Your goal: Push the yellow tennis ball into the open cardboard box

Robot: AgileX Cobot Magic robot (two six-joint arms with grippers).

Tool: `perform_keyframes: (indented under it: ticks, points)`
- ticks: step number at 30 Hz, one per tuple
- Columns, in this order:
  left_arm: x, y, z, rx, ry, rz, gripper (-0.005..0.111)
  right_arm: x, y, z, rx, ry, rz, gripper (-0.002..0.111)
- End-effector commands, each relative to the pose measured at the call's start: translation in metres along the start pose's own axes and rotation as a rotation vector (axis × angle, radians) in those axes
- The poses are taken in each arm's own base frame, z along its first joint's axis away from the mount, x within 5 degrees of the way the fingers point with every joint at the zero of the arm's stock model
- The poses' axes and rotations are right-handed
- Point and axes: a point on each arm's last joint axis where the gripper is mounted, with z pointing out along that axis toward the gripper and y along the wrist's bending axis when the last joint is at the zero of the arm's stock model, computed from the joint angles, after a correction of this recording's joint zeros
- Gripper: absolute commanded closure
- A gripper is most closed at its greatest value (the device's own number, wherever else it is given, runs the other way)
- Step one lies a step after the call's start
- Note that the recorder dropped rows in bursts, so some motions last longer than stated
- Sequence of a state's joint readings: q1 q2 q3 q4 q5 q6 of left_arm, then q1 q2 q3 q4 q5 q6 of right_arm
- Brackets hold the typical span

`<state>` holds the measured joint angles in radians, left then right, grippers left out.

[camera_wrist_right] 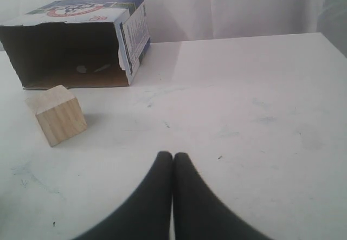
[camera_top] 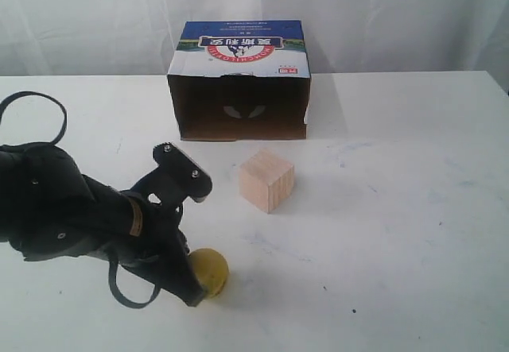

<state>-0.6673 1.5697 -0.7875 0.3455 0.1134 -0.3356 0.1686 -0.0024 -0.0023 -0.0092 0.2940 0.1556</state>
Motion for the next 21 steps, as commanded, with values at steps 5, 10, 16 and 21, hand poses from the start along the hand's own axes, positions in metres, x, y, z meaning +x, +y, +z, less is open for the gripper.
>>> perform_keyframes:
  ticks: [5,10,16,21]
  points:
    - [-0.007,0.029,-0.023,-0.091,-0.046,0.003,0.107,0.000,-0.001,0.000,0.008,-0.007,0.003,0.108]
    - [-0.016,0.037,-0.038,-0.138,-0.027,0.010,0.107,0.000,-0.001,0.000,0.008,-0.007,0.003,0.108]
    - [-0.004,0.038,-0.039,-0.155,0.109,-0.019,0.107,0.000,-0.001,0.000,0.008,-0.007,0.003,0.108]
    - [-0.001,0.037,-0.037,-0.147,0.094,-0.012,0.107,0.000,-0.001,0.000,0.008,-0.007,0.003,0.108]
